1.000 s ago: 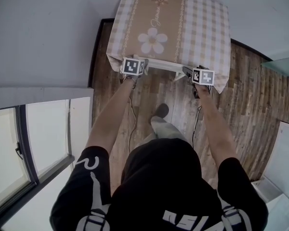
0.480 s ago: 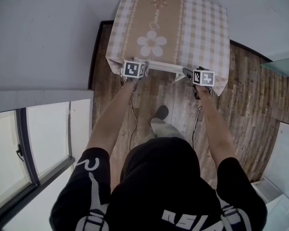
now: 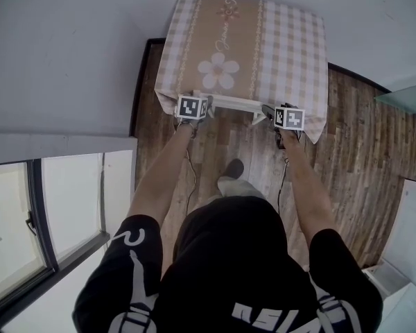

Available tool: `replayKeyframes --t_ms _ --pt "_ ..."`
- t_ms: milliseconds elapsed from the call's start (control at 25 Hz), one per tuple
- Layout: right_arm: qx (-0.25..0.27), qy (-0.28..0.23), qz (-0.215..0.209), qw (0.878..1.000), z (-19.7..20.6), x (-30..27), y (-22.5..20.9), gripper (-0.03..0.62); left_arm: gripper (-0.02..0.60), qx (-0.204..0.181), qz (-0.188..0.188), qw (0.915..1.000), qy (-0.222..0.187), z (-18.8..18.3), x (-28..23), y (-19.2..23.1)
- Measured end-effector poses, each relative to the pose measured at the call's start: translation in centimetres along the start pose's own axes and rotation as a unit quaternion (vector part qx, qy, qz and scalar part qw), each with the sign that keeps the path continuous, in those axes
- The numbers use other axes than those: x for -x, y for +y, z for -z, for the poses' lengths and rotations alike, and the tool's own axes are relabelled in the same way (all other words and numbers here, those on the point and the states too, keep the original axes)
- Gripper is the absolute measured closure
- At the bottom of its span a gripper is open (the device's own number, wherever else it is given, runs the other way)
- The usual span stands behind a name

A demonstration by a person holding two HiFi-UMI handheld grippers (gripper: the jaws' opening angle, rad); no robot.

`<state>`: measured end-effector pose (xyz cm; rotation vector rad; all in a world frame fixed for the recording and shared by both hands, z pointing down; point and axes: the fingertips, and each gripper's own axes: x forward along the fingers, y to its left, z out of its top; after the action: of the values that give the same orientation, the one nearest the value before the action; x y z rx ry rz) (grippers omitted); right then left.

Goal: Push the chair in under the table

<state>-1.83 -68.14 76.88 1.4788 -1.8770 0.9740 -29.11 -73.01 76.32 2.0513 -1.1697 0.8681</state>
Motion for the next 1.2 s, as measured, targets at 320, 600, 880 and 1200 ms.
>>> replayKeyframes --t_ms 320,600,880,1200 --pt "-0.032 -0.047 0.017 0.998 -2.3 2.7 -0.4 0.240 0.337 0.024 -0.006 0.9982 -0.054 -1.6 2.7 0.8" --pt "-0.017 -0.094 0.015 0.995 -6.0 5.1 0.7 0.292 0.386 0.025 -0.016 0.9932 -0.113 -5.2 5.8 0.9" --pt "-0.002 -0.152 0.007 0.988 -9.2 7.4 2.1 0.385 0.451 0.008 0.012 0.9859 -0.167 -8.4 8.0 -1.9" --pt "0.040 -0.203 0.025 0.978 -11.5 11.0 3.1 0.520 0.506 -0.018 0.032 0.9773 -0.209 -11.5 10.5 -4.3"
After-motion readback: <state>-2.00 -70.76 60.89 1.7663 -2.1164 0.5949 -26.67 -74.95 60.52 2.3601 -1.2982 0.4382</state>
